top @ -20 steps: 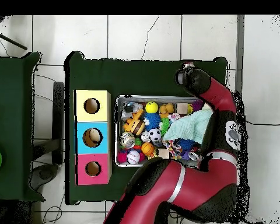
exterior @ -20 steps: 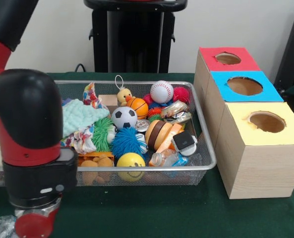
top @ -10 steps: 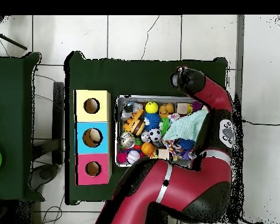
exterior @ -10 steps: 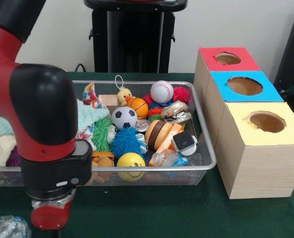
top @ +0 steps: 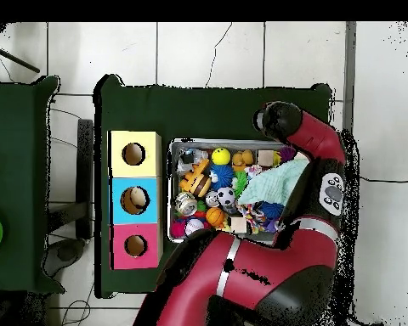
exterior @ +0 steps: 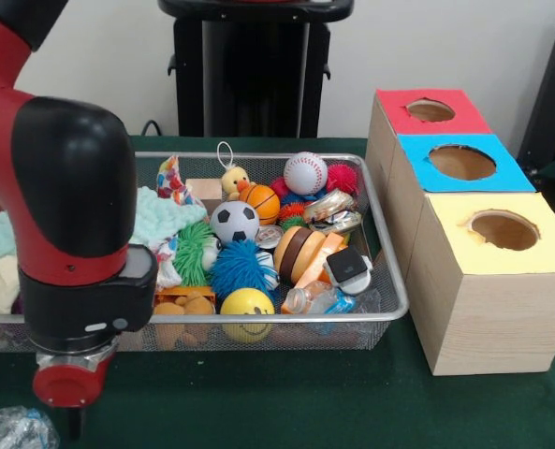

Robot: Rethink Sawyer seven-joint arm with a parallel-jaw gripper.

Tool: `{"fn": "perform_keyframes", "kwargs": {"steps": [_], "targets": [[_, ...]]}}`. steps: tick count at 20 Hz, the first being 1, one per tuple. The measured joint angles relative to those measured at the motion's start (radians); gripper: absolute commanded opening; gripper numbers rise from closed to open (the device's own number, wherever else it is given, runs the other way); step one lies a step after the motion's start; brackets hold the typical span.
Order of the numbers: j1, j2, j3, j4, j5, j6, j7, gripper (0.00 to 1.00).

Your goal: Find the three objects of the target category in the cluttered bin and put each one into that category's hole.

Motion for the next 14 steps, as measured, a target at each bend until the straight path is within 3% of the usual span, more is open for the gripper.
{"fn": "perform_keyframes", "kwargs": {"steps": [5, 9, 14], "targets": [[-0.001, -0.028, -0.013, 0.034, 0.001, 0.028, 0.000, 0.00], [-0.007, -0.068, -0.031, 0.052, 0.000, 0.144, 0.000, 0.00], [-0.035, -0.125, -0.058, 0.038, -0.005, 0.366, 0.000, 0.00]]}}
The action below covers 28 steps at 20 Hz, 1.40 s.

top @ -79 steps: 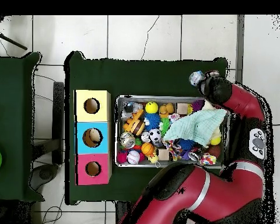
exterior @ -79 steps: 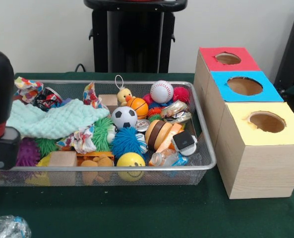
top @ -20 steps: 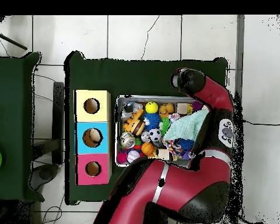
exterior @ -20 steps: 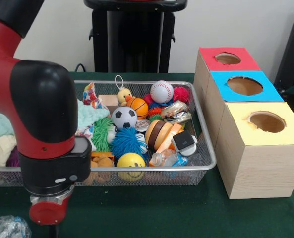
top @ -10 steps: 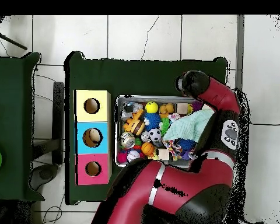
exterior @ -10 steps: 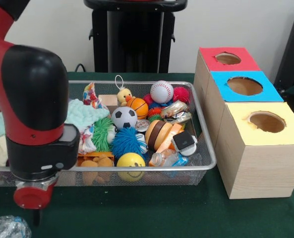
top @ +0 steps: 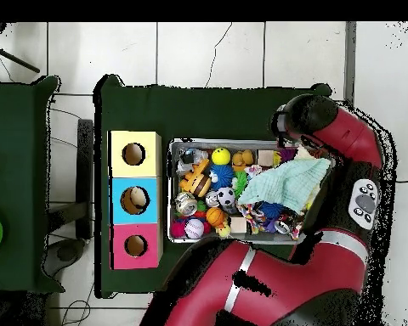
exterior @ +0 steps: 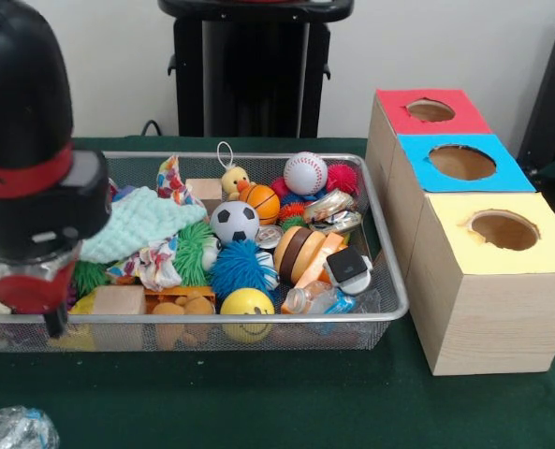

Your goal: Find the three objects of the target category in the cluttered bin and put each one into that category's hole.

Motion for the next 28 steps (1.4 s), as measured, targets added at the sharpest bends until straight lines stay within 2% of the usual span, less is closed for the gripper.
{"fn": "perform_keyframes", "kwargs": {"steps": [3, 7, 12, 16, 19, 28], "targets": [[-0.022, -0.018, -0.008, -0.017, -0.007, 0.065, 0.000, 0.00], [-0.060, -0.016, -0.015, -0.074, -0.032, 0.069, 0.000, 0.00], [-0.097, 0.017, -0.025, -0.156, -0.078, -0.017, 0.000, 0.00], [-0.105, 0.072, -0.039, -0.227, -0.112, -0.159, 0.000, 0.00], [-0.104, 0.112, -0.041, -0.270, -0.114, -0.214, 0.000, 0.00], [-0.103, 0.197, -0.039, -0.335, -0.098, -0.229, 0.000, 0.00]]}}
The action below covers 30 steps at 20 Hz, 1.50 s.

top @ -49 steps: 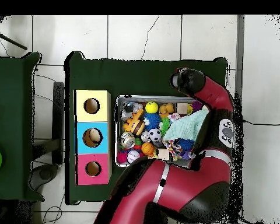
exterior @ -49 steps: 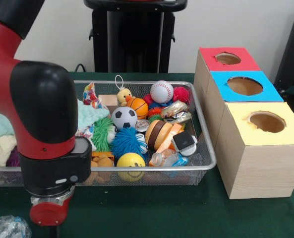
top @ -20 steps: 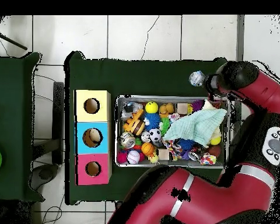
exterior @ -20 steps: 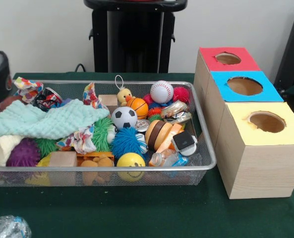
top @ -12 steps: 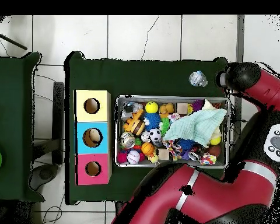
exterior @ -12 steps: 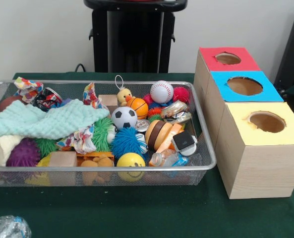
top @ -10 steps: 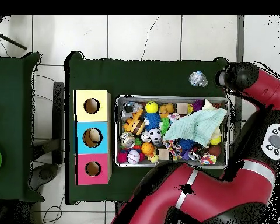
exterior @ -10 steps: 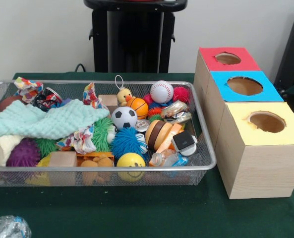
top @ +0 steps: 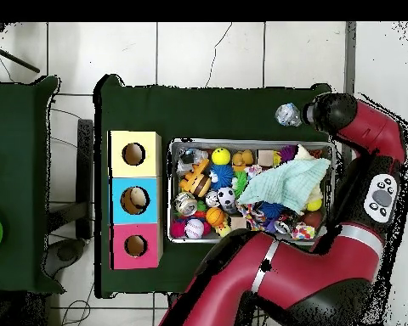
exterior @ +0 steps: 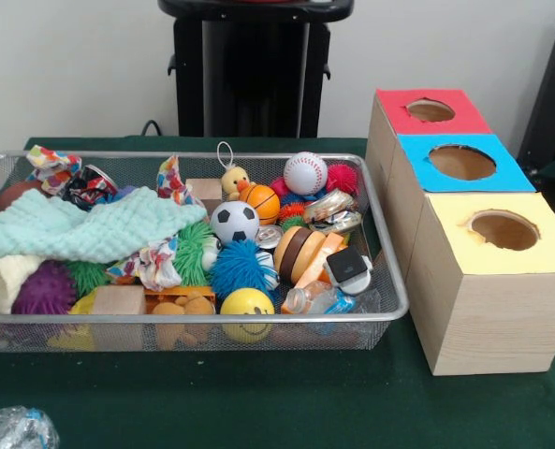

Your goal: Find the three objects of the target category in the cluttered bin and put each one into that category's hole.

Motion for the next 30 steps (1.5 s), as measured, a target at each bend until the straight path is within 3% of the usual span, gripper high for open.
{"fn": "perform_keyframes", "kwargs": {"steps": [20, 30], "targets": [[0.019, 0.039, 0.035, -0.005, 0.096, 0.024, 0.000, 0.00], [0.020, 0.098, 0.037, -0.078, 0.144, 0.024, 0.000, 0.00]]}}
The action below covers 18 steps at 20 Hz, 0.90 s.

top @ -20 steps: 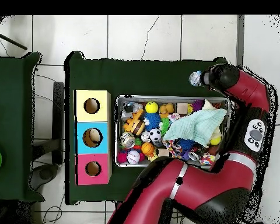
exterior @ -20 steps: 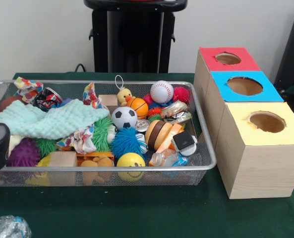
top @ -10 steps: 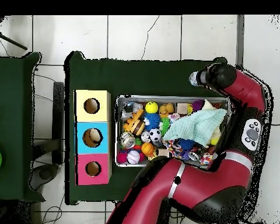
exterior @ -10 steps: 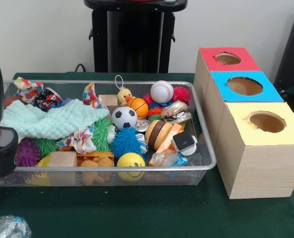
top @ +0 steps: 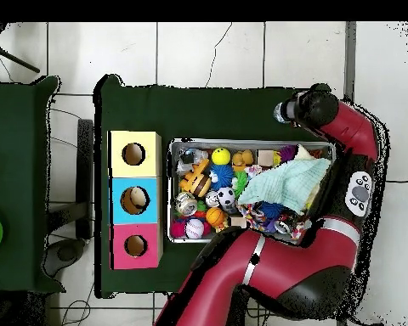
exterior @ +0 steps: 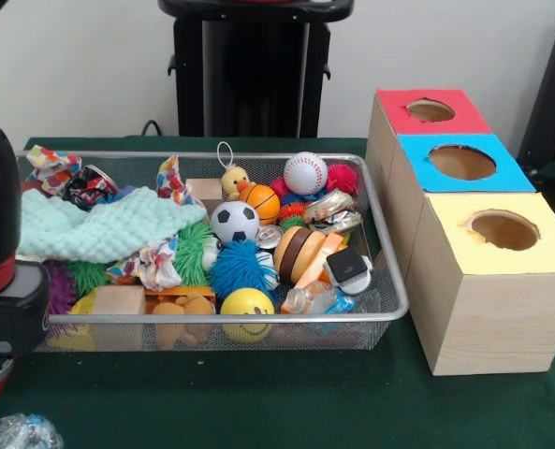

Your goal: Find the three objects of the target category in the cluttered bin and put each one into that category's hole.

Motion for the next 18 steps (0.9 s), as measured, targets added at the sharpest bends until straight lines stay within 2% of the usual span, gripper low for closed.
{"fn": "perform_keyframes", "kwargs": {"steps": [8, 18], "targets": [[0.003, 0.032, 0.003, -0.041, 0.049, 0.000, 0.000, 0.00], [0.025, 0.024, 0.036, -0.016, 0.094, 0.000, 0.000, 0.00]]}}
